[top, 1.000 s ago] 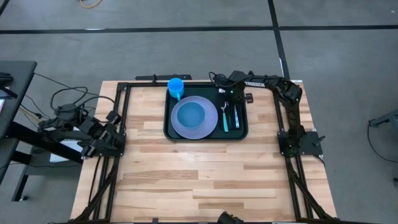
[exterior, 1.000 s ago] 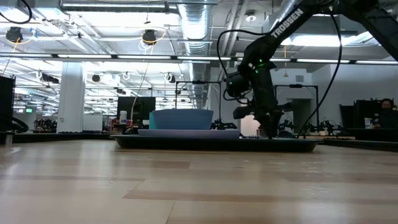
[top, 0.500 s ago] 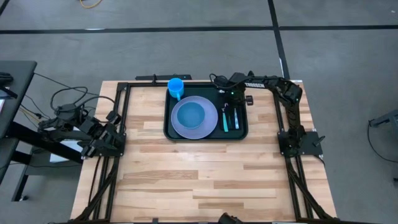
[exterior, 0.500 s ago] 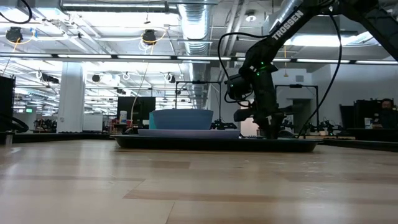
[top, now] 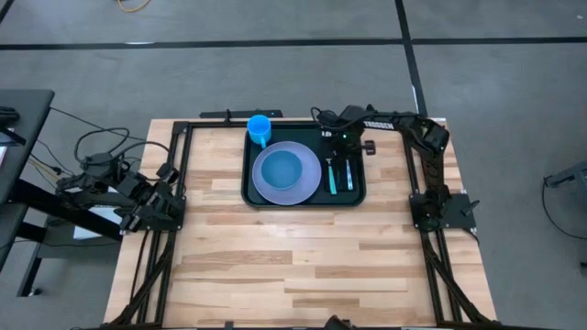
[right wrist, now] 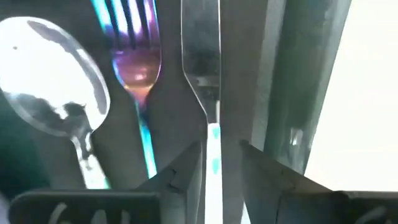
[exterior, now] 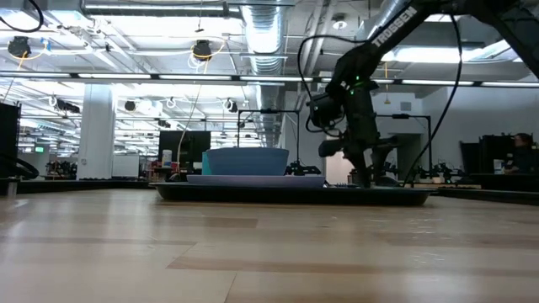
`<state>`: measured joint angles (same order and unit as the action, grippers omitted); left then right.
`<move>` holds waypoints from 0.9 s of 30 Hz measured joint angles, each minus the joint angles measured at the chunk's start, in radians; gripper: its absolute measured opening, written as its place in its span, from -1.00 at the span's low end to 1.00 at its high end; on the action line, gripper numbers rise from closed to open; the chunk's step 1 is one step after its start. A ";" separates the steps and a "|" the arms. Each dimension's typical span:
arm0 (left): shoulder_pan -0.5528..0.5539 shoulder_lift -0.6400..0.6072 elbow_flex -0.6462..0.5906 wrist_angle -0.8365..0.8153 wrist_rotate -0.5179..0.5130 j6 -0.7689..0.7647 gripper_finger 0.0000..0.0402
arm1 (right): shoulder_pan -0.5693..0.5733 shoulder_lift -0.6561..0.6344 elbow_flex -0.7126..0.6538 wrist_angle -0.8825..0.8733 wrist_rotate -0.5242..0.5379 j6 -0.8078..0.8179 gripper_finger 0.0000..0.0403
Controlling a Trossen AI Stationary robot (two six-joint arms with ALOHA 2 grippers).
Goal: Set up tray
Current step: Return to Home Position
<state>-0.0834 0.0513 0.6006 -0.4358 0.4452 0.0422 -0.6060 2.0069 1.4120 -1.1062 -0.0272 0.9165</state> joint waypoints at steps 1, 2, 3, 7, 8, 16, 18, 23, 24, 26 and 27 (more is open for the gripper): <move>0.000 0.000 0.000 0.000 0.000 0.000 -0.34 | 0.003 -0.013 0.000 -0.001 0.001 0.001 -0.54; 0.000 0.000 0.000 0.000 0.000 0.000 -0.34 | 0.006 -0.029 0.000 0.003 0.001 0.001 -0.54; 0.000 0.000 0.000 0.000 0.000 0.000 -0.34 | 0.010 -0.049 0.000 0.004 0.001 0.001 -0.54; 0.000 0.000 0.000 0.000 0.000 0.001 -0.34 | 0.038 -0.148 0.000 0.004 0.017 -0.008 -0.54; 0.000 0.000 0.000 0.001 -0.004 0.005 -0.34 | 0.051 -0.180 0.000 0.008 0.030 -0.026 -0.54; 0.000 0.001 -0.113 0.086 -0.416 -0.023 -0.34 | 0.336 -0.464 0.000 0.078 0.146 -0.323 -0.54; 0.000 0.001 -0.197 0.184 -0.534 -0.071 -0.34 | 0.432 -0.525 0.000 0.110 0.238 -0.372 -0.55; 0.000 0.001 -0.364 0.403 -0.680 -0.060 -0.34 | 0.651 -0.644 0.000 0.180 0.492 -0.477 -0.60; 0.000 0.001 -0.384 0.426 -0.699 -0.057 -0.34 | 0.687 -0.663 0.000 0.193 0.513 -0.482 -0.62; 0.000 0.001 -0.417 0.451 -0.719 -0.080 -0.34 | 0.744 -0.698 -0.001 0.208 0.532 -0.484 -0.66; 0.000 0.001 -0.431 0.462 -0.720 -0.097 -0.34 | 0.769 -0.715 -0.008 0.221 0.536 -0.483 -0.69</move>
<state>-0.0830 0.0525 0.1696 0.0264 -0.2746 -0.0549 0.1629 1.2916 1.4042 -0.8857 0.5088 0.4330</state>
